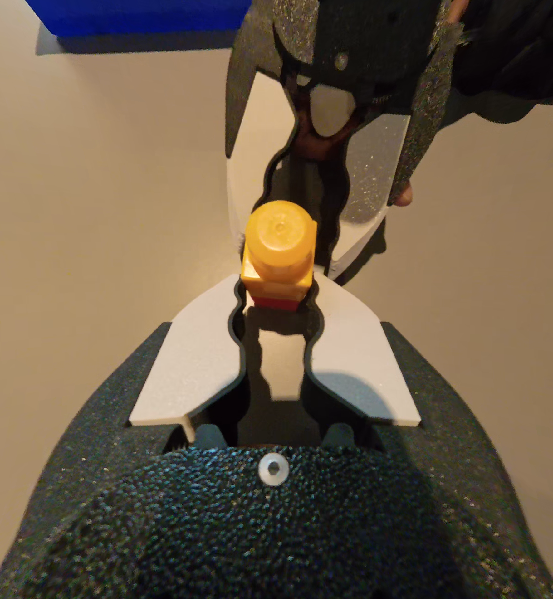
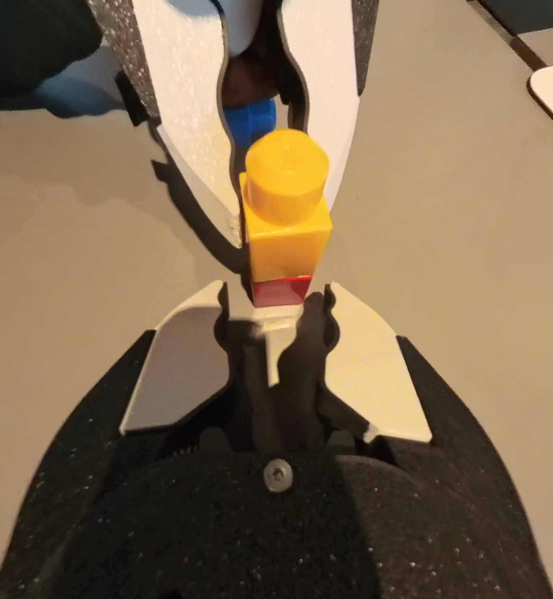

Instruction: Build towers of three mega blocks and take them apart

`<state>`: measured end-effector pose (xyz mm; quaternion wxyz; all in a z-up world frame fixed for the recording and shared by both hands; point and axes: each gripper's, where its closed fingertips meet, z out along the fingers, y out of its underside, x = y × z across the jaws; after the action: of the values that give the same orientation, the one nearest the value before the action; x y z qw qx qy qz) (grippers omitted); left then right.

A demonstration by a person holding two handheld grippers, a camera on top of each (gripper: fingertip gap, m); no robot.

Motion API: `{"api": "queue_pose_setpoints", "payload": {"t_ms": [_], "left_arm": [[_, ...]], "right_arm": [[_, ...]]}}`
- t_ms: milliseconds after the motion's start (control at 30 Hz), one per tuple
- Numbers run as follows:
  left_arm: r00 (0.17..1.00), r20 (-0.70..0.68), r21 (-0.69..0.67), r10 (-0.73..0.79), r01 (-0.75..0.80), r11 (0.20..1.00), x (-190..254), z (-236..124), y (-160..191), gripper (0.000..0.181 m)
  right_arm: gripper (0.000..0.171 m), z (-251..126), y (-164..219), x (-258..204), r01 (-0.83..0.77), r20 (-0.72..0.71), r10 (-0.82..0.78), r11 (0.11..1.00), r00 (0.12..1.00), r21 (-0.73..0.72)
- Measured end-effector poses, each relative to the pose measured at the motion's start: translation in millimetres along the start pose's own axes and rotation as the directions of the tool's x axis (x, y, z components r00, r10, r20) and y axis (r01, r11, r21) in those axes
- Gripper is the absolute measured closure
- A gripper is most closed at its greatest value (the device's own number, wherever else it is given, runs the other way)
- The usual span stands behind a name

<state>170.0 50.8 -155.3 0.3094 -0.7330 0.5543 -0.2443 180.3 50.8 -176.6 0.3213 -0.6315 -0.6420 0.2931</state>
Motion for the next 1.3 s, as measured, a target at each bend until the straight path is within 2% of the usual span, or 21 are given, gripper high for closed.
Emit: {"api": "queue_pose_setpoints", "payload": {"t_ms": [200, 633, 1300], "left_arm": [[0.998, -0.037, -0.005, 0.048, -0.048, 0.999, 5.5, -1.2, 1.2, 0.146], [0.984, -0.142, -0.023, 0.108, -0.112, 0.993, 7.2, -1.0, 2.3, 0.146], [0.985, -0.135, -0.028, 0.109, -0.114, 0.993, 7.6, -0.8, 2.5, 0.146]], "right_arm": [[0.135, 10.8, 5.2, -5.2, 0.037, 0.053, -0.033, 0.996, 0.998, -0.077], [0.134, 12.5, 5.7, -9.0, 0.049, 0.124, -0.038, 0.995, 0.991, -0.086], [0.134, 13.0, 5.8, -10.2, 0.033, 0.152, -0.019, 0.995, 0.988, -0.089]]}}
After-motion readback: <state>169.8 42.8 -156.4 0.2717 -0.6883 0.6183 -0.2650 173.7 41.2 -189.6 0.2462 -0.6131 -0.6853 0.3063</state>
